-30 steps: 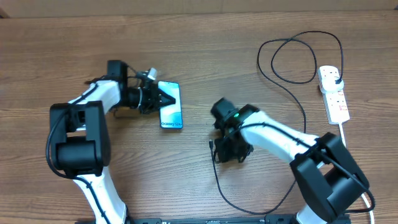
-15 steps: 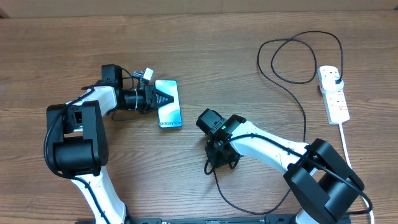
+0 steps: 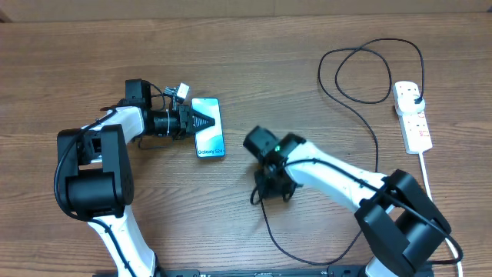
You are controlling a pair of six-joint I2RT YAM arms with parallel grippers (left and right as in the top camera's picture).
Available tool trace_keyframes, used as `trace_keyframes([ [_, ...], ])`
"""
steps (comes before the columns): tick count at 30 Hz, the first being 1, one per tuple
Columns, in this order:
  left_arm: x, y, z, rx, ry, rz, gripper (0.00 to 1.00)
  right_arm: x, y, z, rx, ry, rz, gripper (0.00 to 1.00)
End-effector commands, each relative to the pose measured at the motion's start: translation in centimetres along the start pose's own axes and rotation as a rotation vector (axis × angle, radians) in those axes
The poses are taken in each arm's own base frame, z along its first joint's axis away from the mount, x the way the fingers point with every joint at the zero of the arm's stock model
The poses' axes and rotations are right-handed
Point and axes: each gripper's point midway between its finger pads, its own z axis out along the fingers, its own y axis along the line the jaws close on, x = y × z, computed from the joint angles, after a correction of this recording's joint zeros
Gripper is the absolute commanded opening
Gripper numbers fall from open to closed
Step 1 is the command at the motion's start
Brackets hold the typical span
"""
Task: Plug charger to phone and switch on socket
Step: 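Close the right gripper on the black USB-C plug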
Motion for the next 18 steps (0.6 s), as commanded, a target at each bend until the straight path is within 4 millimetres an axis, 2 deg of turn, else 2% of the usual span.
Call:
trace_keyframes([
  [1, -0.2, -2.1, -0.2, 0.055, -0.003, 0.045, 0.04, -3.0, 1.7, -2.9, -0.074, -0.074, 0.010, 0.09],
  [5, -0.6, -2.1, -0.2, 0.056, -0.014, 0.029, 0.04, -3.1, 2.2, -2.9, -0.082, -0.081, 0.005, 0.11],
  [8, -0.8, -2.1, -0.2, 0.056, -0.017, 0.023, 0.04, -2.2, 2.5, -2.0, -0.074, -0.063, -0.015, 0.23],
  [12, -0.7, -2.1, -0.2, 0.056, -0.016, 0.022, 0.04, -0.7, 3.2, -0.1, -0.070, -0.054, -0.045, 0.31],
  [14, -0.7, -2.1, -0.2, 0.056, -0.016, 0.020, 0.04, 0.3, 2.8, 1.2, -0.045, -0.048, -0.020, 0.31],
  [18, -0.7, -2.1, -0.2, 0.056, -0.015, 0.012, 0.04, 2.3, 0.5, 3.4, 0.044, -0.026, 0.025, 0.30],
])
